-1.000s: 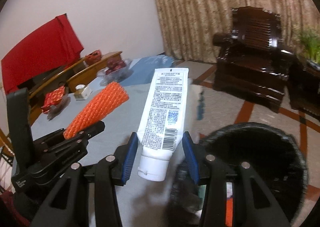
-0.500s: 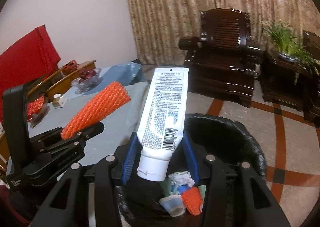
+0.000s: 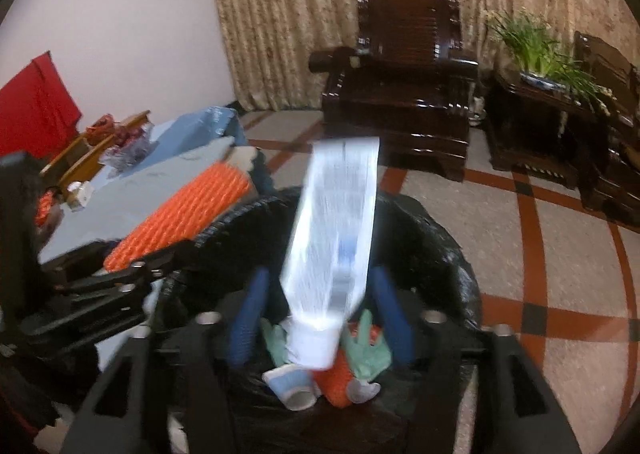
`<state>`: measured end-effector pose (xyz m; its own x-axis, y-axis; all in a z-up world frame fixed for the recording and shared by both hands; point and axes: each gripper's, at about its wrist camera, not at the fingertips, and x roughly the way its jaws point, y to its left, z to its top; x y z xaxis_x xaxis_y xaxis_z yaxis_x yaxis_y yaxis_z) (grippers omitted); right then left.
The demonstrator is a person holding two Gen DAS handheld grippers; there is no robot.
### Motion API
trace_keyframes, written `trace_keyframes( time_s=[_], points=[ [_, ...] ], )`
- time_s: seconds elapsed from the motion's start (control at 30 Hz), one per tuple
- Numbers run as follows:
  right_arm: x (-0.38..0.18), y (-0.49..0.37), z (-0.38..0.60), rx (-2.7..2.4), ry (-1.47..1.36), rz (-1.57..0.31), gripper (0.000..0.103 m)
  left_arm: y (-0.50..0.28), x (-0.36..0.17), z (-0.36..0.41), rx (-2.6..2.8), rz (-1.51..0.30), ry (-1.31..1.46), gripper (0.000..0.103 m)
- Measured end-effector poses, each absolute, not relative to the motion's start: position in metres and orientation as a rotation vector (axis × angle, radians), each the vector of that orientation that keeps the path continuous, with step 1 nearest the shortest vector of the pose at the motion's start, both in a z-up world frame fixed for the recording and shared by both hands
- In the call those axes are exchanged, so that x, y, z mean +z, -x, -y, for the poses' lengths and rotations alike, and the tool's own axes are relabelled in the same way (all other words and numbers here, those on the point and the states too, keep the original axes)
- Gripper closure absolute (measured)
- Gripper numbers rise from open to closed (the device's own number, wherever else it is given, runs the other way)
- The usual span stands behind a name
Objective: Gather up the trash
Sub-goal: 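Pull both open tools back from above the bin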
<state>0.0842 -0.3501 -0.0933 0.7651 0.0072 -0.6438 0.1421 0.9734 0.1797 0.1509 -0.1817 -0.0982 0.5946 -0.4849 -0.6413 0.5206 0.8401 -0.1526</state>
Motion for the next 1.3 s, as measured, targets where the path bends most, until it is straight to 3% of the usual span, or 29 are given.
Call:
trace_keyframes(
  time_s=[0.07,0.2,0.27,0.43,1.3],
  points=[
    [-0.095,-0.084,0.353,-0.08,-0.235,-0.699,0.031,-0.152,-0.097,0.18,-0.576,-0.723,-0.062,0.034],
    [-0.093,-0.078,0.352,-0.085,-0.235,-0.681,0.011,-0.152,-0.092,0.166,-0.54,-0.705,-0.074,0.024],
    [-0.09,-0.075,0.351,-0.082,-0.239,-0.673,0.006,-0.152,-0.087,0.159,-0.518,-0.697,-0.079,0.018],
    [-0.08,-0.071,0.345,-0.061,-0.258,-0.669,0.006,-0.146,-0.075,0.143,-0.479,-0.683,-0.093,0.012],
    [-0.011,-0.035,0.274,0.066,-0.212,-0.597,0.006,-0.074,-0.008,0.055,-0.351,-0.609,-0.02,0.006]
  ],
)
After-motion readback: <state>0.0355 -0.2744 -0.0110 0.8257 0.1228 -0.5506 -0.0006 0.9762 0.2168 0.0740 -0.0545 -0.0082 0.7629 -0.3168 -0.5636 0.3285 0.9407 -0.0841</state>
